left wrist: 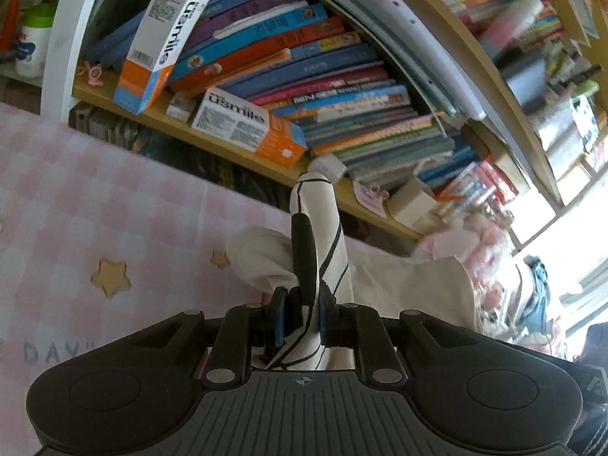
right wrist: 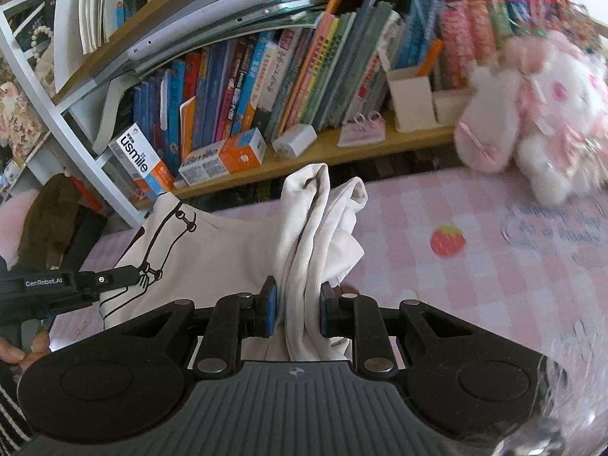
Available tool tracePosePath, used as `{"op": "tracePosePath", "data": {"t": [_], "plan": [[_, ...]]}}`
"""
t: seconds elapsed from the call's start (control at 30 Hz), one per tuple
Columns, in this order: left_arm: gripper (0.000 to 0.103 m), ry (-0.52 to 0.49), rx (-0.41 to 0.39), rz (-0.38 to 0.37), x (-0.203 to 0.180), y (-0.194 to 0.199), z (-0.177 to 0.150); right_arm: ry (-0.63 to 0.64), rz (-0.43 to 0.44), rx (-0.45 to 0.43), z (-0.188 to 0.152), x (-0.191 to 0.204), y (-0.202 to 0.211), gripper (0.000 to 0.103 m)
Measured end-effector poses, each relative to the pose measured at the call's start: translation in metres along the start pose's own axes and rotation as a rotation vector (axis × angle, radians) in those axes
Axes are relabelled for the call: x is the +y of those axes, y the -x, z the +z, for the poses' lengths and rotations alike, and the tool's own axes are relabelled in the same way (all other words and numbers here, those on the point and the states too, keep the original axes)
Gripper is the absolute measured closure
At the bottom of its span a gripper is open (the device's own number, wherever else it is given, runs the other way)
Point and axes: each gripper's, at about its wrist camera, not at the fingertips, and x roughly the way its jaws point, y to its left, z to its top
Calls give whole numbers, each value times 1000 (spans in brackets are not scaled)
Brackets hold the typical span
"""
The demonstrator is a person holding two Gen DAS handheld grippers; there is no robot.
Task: Fold clothes
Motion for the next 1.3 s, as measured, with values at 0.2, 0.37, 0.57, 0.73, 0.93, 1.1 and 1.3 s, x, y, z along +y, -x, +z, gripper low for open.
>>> {"op": "tracePosePath", "data": {"t": [0.2, 0.37, 0.57, 0.73, 0.93, 1.1, 1.3], "plan": [[88, 41, -30, 6, 14, -28, 24, 35, 22, -15, 27, -7, -34, 84], [88, 43, -43, 17, 20, -52, 35, 35, 21, -10, 44, -20, -63, 84], [88, 78, -46, 12, 36, -72, 30, 21, 27, -5, 47, -41, -89, 84], [86, 155, 27, 79, 63, -90, 20, -131, -7, 89, 29, -68, -114, 79], [78, 262, 29, 67, 79, -87, 14, -210, -4, 73, 22, -84, -120, 62], [74, 200, 11, 117, 68, -75, 16, -161, -48, 48, 26, -75, -108, 54], [74, 110, -11, 161, 45, -45, 3, -109, -59, 8, 21, -68, -76, 43]]}}
